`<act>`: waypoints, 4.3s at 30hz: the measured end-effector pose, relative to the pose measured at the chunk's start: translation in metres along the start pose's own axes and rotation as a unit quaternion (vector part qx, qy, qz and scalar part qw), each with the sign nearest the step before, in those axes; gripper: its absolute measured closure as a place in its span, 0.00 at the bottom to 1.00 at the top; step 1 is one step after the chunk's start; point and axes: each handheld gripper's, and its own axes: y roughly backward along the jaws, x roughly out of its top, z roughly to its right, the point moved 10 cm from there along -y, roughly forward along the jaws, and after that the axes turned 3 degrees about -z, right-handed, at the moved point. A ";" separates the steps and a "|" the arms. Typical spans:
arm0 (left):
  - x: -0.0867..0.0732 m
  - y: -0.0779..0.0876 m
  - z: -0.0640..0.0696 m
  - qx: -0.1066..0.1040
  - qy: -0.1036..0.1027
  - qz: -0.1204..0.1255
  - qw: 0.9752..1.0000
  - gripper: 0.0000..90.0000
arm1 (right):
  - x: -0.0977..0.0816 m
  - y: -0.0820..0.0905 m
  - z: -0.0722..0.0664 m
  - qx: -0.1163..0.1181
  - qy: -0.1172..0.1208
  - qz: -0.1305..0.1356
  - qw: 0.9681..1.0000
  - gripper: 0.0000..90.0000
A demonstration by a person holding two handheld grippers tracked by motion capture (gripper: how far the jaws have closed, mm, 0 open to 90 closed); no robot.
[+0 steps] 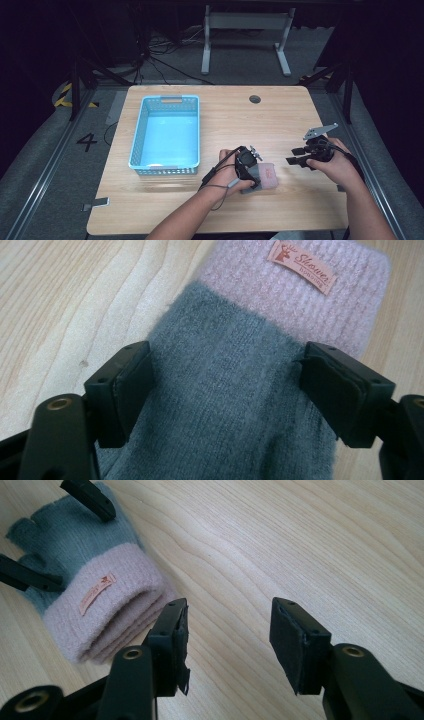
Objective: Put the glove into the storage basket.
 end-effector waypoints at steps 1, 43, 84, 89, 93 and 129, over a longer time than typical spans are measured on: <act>0.000 -0.001 0.001 0.001 -0.004 -0.001 1.000 0.23 | 0.000 0.000 0.000 0.000 0.000 0.000 1.000 0.56; 0.005 -0.003 0.006 0.017 0.014 0.038 0.999 0.73 | 0.008 0.003 0.007 -0.008 -0.002 0.021 1.000 0.51; 0.000 0.150 -0.062 0.055 0.054 0.120 0.990 0.80 | 0.016 -0.004 0.017 -0.004 0.000 0.022 1.000 0.50; -0.010 0.172 -0.088 0.074 0.069 0.126 0.987 0.80 | 0.010 -0.004 0.018 -0.005 -0.006 0.018 1.000 0.49; -0.016 0.180 -0.098 0.082 0.076 0.124 0.986 0.80 | 0.008 -0.004 0.018 -0.008 -0.009 0.017 1.000 0.49; -0.091 0.199 -0.228 0.110 0.138 0.097 0.979 0.80 | -0.013 -0.011 0.019 -0.012 -0.028 0.001 1.000 0.47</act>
